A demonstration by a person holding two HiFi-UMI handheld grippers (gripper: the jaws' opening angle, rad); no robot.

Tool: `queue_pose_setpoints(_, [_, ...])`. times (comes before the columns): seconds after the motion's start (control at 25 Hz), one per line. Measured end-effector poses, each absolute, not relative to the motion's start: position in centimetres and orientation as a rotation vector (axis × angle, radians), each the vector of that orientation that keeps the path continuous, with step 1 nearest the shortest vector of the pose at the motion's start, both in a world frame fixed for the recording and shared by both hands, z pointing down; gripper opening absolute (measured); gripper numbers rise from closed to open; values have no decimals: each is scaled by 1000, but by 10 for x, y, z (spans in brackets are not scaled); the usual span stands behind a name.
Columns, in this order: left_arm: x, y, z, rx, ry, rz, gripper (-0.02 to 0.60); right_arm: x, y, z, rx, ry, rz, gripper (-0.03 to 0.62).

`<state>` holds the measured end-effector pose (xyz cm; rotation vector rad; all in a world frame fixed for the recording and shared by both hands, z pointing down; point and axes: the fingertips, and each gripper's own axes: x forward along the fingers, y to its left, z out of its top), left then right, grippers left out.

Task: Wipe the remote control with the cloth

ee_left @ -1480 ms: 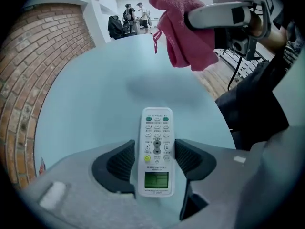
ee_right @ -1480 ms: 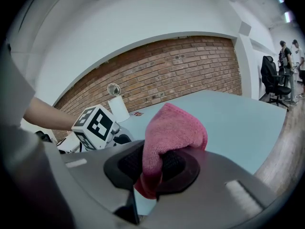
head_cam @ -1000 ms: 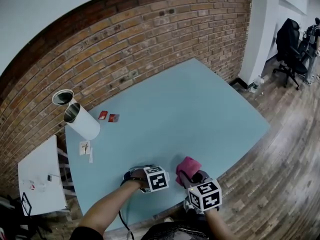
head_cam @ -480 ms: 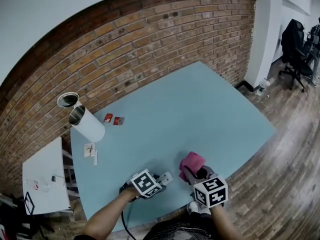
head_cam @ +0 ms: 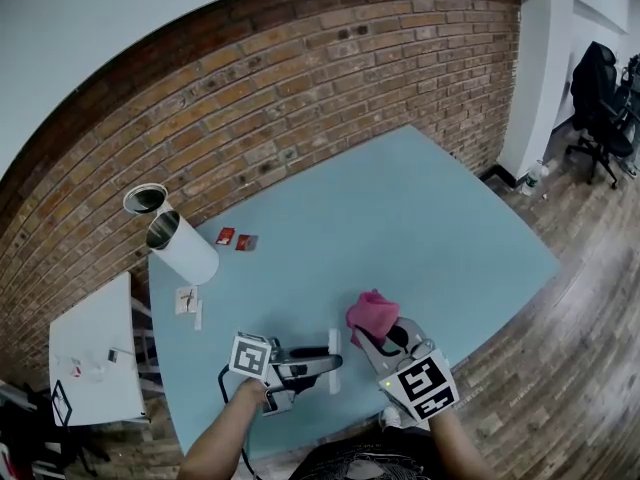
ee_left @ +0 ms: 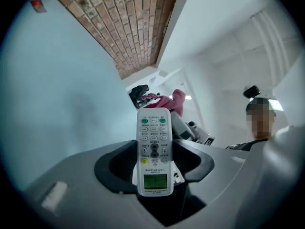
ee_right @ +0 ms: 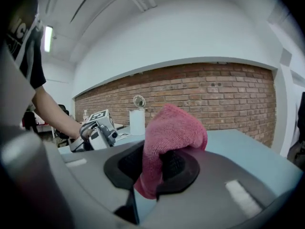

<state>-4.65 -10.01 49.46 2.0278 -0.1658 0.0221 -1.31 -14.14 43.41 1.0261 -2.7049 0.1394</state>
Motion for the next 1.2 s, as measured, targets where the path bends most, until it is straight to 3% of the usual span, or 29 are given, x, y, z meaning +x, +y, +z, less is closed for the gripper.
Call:
queue_pose_setpoints(0.16, [-41, -89, 468, 1990, 28, -160, 233, -28, -134, 411, 936, -2744, -53, 63])
queue_pose_setpoints(0.44, [-36, -94, 462, 2006, 44, -217, 235, -38, -128, 412, 911, -2697, -184, 63])
queue_pose_setpoints(1.2, [-51, -117, 458, 1947, -132, -415, 235, -39, -116, 415, 940, -2696, -141, 63])
